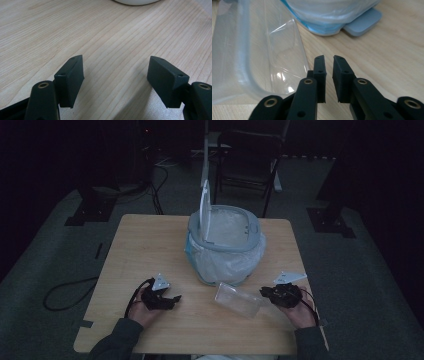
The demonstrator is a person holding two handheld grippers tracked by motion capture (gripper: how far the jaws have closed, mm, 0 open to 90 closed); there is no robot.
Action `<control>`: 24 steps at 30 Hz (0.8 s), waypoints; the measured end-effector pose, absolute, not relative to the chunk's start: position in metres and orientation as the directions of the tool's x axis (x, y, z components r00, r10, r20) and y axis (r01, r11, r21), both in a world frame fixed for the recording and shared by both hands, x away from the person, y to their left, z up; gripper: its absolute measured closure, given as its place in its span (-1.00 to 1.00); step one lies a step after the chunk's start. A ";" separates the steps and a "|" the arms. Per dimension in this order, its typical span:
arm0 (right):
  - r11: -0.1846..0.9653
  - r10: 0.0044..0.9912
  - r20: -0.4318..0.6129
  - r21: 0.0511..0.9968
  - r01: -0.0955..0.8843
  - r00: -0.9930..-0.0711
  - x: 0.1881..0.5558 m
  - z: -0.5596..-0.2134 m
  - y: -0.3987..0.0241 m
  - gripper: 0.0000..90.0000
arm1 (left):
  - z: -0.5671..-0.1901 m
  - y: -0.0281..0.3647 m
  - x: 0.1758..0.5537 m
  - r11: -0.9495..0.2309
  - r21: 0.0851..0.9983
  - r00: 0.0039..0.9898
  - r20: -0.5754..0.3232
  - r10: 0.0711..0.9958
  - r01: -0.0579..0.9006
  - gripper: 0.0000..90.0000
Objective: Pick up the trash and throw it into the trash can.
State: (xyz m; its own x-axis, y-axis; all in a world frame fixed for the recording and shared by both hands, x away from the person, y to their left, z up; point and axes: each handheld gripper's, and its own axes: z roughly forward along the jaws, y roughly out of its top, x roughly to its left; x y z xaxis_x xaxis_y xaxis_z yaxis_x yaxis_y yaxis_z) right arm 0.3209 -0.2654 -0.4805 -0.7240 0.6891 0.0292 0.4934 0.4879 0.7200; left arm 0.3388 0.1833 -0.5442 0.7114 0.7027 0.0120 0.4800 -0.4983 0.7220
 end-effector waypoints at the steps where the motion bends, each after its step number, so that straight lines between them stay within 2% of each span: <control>1: 0.488 0.688 0.024 0.724 0.487 -0.725 0.320 -0.478 -0.266 0.72 | -0.544 0.183 0.339 -0.499 0.722 0.711 0.013 0.703 0.479 -0.32; 8: 0.496 0.674 -0.042 0.766 0.410 -0.738 0.299 -0.454 -0.272 0.63 | -0.544 0.183 0.339 -0.498 0.722 0.711 0.013 0.703 0.480 -0.32; 15: 0.462 0.656 -0.012 0.797 0.389 -0.754 0.284 -0.445 -0.280 0.53 | -0.544 0.183 0.339 -0.498 0.722 0.711 0.013 0.703 0.480 -0.32; 24: 0.497 0.573 -0.006 0.798 0.341 -0.820 0.272 -0.449 -0.274 0.32 | -0.544 0.183 0.339 -0.497 0.722 0.711 0.011 0.703 0.481 -0.32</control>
State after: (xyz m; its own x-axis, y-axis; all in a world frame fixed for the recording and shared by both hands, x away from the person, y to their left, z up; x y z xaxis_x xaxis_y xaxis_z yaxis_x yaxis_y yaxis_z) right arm 0.2722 -0.2739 -0.4488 -0.8198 0.5727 -0.0063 0.3412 0.4973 0.7976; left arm 0.3388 0.1832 -0.5443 0.7108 0.7033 0.0114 0.4805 -0.4973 0.7223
